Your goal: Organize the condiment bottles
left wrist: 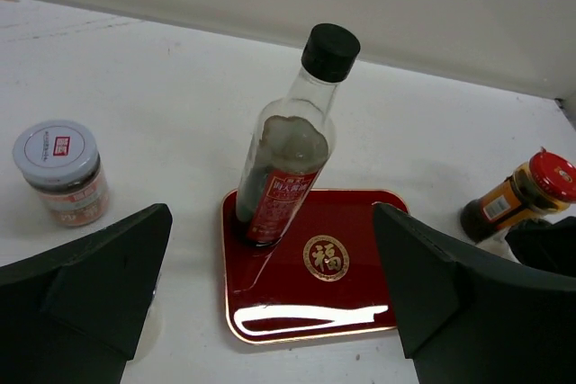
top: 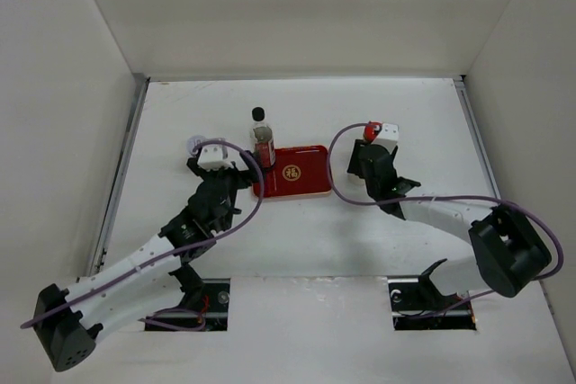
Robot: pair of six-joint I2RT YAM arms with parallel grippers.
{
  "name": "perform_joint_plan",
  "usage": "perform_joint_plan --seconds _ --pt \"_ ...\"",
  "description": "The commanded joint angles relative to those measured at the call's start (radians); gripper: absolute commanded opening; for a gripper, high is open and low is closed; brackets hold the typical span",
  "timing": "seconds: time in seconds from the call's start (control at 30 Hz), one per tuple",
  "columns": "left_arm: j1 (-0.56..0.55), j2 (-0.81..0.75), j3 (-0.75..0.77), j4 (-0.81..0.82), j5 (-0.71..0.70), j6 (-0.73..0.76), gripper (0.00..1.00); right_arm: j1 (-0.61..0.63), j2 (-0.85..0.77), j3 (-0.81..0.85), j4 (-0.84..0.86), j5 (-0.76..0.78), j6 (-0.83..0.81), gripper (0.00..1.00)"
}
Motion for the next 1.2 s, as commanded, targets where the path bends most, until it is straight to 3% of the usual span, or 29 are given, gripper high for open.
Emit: perform_joint_plan --seconds 0.0,0.1,0.3,0.43,0.73,1.17 --pt "-0.025 -0.102 -0.059 0.035 -0.089 -0.043 0.97 -0.005 0.006 0.035 0.045 -0.027 0.016 0.64" --pt "-0.028 -0.184 -0.107 0.03 -0.134 -0.047 0.96 -0.005 -0.048 0.037 0.035 -0.001 0.005 0.57" --pt "-0.024 -0.213 -0.101 -0.031 -0.183 -0.047 0.97 0.124 -0.16 0.104 0.051 0.079 -0.073 0.58" --pt "-0.034 -0.178 -0.063 -0.108 -0.209 -0.072 0.97 0.184 -0.022 0.217 0.111 -0.005 -0.076 0.58" --pt "0.008 -0.215 -0.038 -0.246 -0.212 -0.121 0.97 0.248 0.318 0.497 0.171 -0.03 -0.09 0.58" --pt "0.047 -0.202 -0.032 -0.347 -0.186 -0.179 0.97 0.267 0.501 0.601 0.186 0.026 -0.068 0.62"
